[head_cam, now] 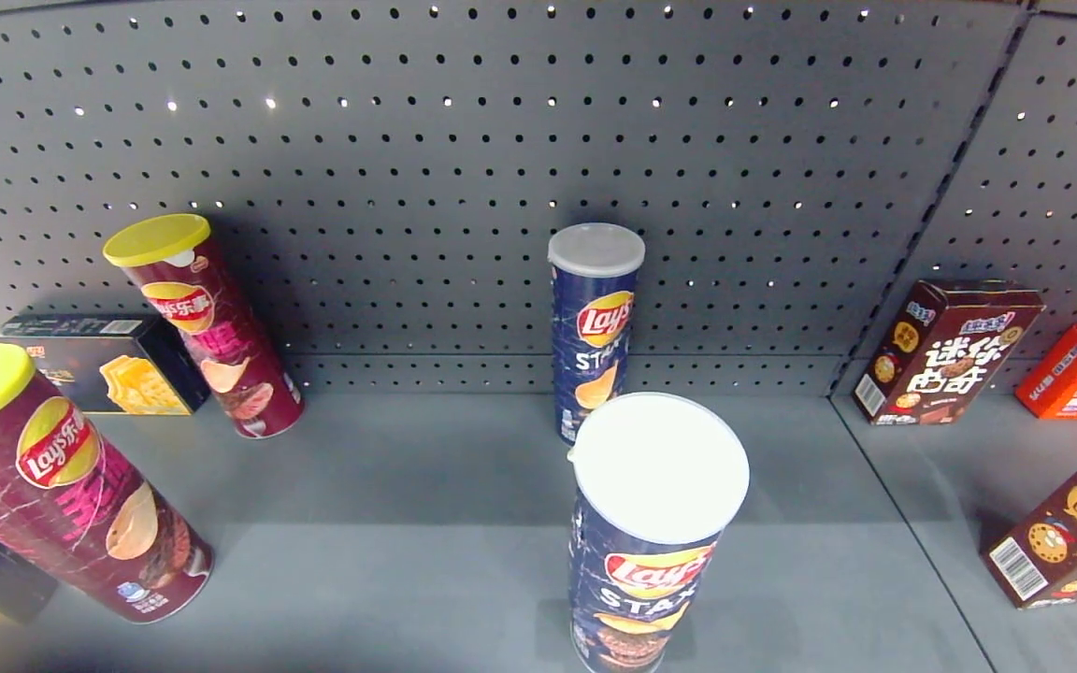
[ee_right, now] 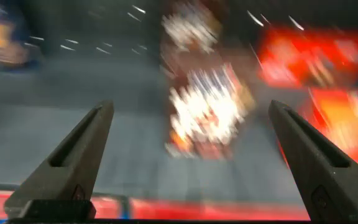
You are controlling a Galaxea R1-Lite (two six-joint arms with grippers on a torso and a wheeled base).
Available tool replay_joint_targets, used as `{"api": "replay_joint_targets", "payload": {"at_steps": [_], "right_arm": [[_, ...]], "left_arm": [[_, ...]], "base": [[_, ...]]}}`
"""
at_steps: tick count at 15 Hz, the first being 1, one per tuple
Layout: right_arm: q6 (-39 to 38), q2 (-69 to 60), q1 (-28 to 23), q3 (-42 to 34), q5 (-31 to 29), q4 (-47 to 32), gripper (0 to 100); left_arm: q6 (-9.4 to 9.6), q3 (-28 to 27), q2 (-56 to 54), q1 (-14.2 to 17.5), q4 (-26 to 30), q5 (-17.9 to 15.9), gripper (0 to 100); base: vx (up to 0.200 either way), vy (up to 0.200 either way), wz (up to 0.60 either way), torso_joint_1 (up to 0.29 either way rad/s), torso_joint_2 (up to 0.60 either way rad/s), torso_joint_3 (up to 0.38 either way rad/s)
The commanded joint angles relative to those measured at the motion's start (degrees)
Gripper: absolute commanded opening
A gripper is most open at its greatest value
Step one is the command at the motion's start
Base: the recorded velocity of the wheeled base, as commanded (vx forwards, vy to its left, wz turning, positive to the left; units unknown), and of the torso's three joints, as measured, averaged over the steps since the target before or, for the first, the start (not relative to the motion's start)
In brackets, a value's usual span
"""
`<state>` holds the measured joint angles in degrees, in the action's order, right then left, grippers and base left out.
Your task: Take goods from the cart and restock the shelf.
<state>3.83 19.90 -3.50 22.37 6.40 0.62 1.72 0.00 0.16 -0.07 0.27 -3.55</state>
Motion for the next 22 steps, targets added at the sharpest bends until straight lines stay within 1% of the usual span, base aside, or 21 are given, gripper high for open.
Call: {"api": "replay_joint_targets", "payload": {"at_steps": [1, 2, 4, 5, 6, 7, 10, 13, 14, 16, 22], "right_arm": [[1.1, 12.8, 5.9, 10.6, 6.5, -0.6, 100], [1.9, 17.2, 9.0, 13.1, 8.5, -0.4, 100], [4.8, 23.9, 15.5, 17.1, 8.5, -0.2, 100], [4.9, 24.4, 16.0, 17.4, 8.5, -0.1, 100], [5.8, 29.8, 20.5, 21.4, 8.3, 0.7, 100], [5.8, 32.7, 22.2, 22.9, 8.3, 1.4, 100], [6.5, 38.4, 26.3, 24.2, 8.3, 4.1, 100], [7.1, 43.4, 31.5, 27.1, 8.2, 4.3, 100], [8.6, 45.1, 33.2, 27.6, 8.2, 4.2, 100], [10.2, 47.8, 35.3, 27.4, 7.8, 4.2, 100], [10.4, 51.9, 40.0, 26.9, 7.8, 4.1, 100]], "left_arm": [[0.04, 0.0, 0.1, 0.0, 0.0, 0.0, 100], [0.04, 0.0, 0.1, 0.1, 0.0, 0.0, 100], [0.04, 0.0, 0.1, 0.1, 0.0, 0.0, 100], [0.04, 0.0, 0.1, 0.0, 0.0, 0.0, 100], [0.04, 0.0, 0.1, 0.1, 0.0, 0.0, 100], [0.04, 0.0, 0.1, 0.0, 0.0, 0.0, 100], [0.04, 0.0, 0.1, 0.0, 0.0, 0.0, 100], [0.04, 0.0, 0.1, 0.0, 0.0, -0.1, 100], [0.04, 0.0, 0.1, 0.0, 0.0, 0.0, 100], [0.04, 0.0, 0.1, 0.0, 0.0, 0.0, 100], [0.04, 0.0, 0.1, 0.0, 0.0, 0.0, 100]], "base": [[0.000, 0.000, 0.00, 0.000, 0.00, 0.000], [0.000, 0.000, 0.00, 0.000, 0.00, 0.000], [0.000, 0.000, 0.00, 0.000, 0.00, 0.000], [0.000, 0.000, 0.00, 0.000, 0.00, 0.000], [0.000, 0.000, 0.00, 0.000, 0.00, 0.000], [0.000, 0.000, 0.00, 0.000, 0.00, 0.000], [0.000, 0.000, 0.00, 0.000, 0.00, 0.000], [0.000, 0.000, 0.00, 0.000, 0.00, 0.000], [0.000, 0.000, 0.00, 0.000, 0.00, 0.000], [0.000, 0.000, 0.00, 0.000, 0.00, 0.000], [0.000, 0.000, 0.00, 0.000, 0.00, 0.000]]}}
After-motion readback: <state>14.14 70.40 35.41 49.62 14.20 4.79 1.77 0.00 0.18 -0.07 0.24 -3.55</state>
